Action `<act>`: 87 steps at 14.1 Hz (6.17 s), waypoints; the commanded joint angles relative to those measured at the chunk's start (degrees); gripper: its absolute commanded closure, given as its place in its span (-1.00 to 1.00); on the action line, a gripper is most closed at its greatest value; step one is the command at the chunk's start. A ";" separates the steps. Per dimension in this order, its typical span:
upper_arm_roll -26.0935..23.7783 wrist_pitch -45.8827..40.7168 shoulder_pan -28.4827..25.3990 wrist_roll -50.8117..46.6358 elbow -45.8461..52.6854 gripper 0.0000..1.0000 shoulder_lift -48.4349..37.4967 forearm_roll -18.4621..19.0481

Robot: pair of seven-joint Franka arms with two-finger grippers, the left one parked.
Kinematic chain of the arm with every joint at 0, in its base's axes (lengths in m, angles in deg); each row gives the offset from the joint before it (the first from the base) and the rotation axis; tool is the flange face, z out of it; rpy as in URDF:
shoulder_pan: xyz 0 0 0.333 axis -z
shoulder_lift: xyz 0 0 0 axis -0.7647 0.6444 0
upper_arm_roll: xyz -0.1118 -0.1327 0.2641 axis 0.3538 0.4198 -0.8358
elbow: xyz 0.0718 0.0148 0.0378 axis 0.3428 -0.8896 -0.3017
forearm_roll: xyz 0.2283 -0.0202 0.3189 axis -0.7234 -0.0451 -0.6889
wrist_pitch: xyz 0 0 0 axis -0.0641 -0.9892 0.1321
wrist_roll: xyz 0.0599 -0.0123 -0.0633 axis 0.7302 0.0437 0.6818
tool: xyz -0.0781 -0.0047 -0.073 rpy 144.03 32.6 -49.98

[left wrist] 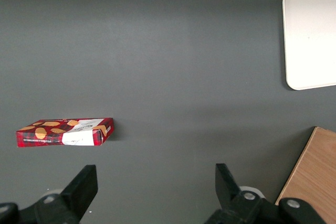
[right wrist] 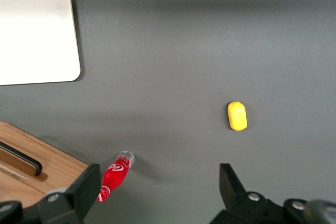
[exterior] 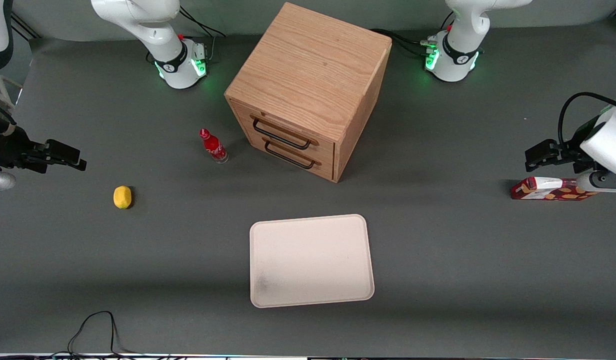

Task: Place coke bottle on tray
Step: 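Move the open right gripper over the red Coca-Cola bottle, then lower the right gripper around the bottle and close on it, then lift the bottle and carry it toward the cream tray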

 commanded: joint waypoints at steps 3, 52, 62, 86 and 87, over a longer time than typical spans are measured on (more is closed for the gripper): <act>-0.64 -2.21 0.37 0.75 1.54 -1.00 0.12 -0.08; -1.43 46.40 -25.91 -25.62 -66.48 0.56 -21.85 -0.96; 0.40 36.25 -25.47 -26.50 -57.82 1.00 -24.31 -0.87; 5.96 -6.26 -23.89 -39.14 36.14 1.00 31.54 -3.51; 5.26 -2.51 -23.80 -40.19 38.26 1.00 34.81 -3.51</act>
